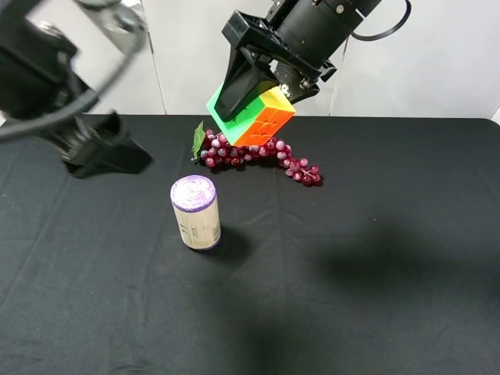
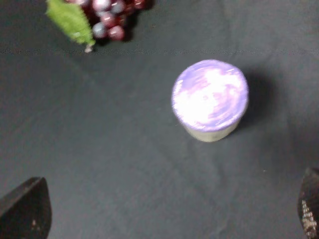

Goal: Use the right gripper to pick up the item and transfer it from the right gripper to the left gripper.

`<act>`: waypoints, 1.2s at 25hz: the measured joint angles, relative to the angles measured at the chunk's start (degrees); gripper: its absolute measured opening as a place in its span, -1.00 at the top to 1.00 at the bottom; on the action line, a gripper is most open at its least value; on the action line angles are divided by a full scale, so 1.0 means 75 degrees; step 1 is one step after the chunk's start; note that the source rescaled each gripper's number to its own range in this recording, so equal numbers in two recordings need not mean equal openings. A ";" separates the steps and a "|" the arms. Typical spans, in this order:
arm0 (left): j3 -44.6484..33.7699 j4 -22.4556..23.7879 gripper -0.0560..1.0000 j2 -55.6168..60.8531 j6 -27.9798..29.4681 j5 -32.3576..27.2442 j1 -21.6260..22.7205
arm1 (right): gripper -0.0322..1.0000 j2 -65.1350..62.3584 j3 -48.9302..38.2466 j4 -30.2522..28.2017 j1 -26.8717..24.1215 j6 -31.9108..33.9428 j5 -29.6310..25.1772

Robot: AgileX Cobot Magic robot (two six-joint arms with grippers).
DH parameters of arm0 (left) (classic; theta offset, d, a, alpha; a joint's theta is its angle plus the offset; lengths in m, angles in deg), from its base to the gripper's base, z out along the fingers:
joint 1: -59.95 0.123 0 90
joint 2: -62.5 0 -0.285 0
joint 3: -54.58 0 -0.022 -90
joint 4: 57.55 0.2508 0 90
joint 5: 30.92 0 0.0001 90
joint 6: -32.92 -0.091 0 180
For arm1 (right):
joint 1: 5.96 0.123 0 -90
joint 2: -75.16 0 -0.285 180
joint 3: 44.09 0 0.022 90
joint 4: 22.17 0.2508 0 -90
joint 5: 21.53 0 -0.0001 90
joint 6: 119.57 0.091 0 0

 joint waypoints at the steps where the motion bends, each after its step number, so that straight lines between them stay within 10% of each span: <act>1: 0.0000 0.0055 -0.96 -0.0120 0.0051 0.0096 -0.0147 | 0.93 0.0000 0.0000 -0.0006 0.0000 0.0000 0.0000; 14: 0.0922 0.0760 -0.95 -0.1618 0.0470 0.0962 -0.1301 | 0.93 0.0000 0.0000 -0.0026 0.0000 0.0029 0.0000; 30: 0.1006 0.0710 -0.93 -0.1912 0.0488 0.2661 -0.1385 | 0.93 0.0008 0.0000 0.0479 -0.0031 0.0029 -0.0053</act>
